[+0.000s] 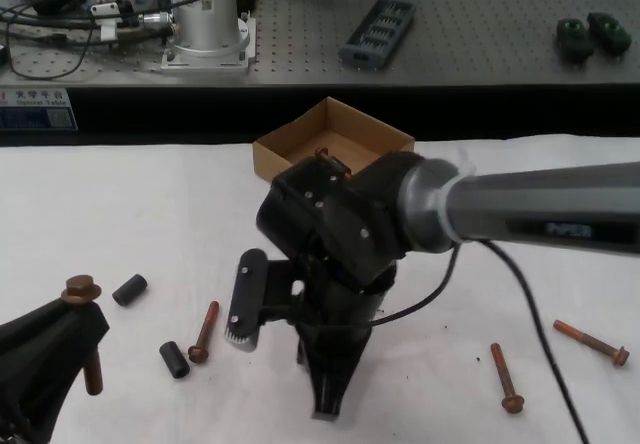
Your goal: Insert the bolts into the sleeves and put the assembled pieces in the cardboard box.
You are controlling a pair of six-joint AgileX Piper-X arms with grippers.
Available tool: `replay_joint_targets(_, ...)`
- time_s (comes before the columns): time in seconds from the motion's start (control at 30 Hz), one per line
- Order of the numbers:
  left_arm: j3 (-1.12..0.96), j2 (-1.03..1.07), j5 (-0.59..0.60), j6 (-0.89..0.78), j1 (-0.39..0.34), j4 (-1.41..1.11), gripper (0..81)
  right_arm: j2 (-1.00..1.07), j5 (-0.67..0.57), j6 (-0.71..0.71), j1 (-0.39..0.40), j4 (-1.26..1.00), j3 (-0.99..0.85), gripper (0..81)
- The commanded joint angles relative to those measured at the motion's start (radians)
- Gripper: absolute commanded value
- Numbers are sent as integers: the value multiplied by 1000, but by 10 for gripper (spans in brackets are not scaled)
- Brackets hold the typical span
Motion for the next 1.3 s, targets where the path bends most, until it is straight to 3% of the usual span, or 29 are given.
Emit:
replay_joint_targets(0.0, -1, -9, -35, 26, -4, -6, 6, -121, 8, 13, -8, 18, 0, 58)
replay_joint_targets(0.43, -1, -9, -90, 29, -4, -24, 6, -522, 5, 269, -5, 30, 14, 58)
replay_joint_targets(0.63, -1, -9, -18, -42, -4, -130, 6, -770, -2, 404, 12, -120, 208, 58)
replay_joint_targets(0.97, -1, 4, 70, -72, -4, -333, 6, -1184, -67, 492, 19, -721, 786, 58)
replay_joint_targets(1.27, -1, 219, 173, -84, -4, -590, 6, -1205, -115, 496, 17, -1265, 1131, 58)
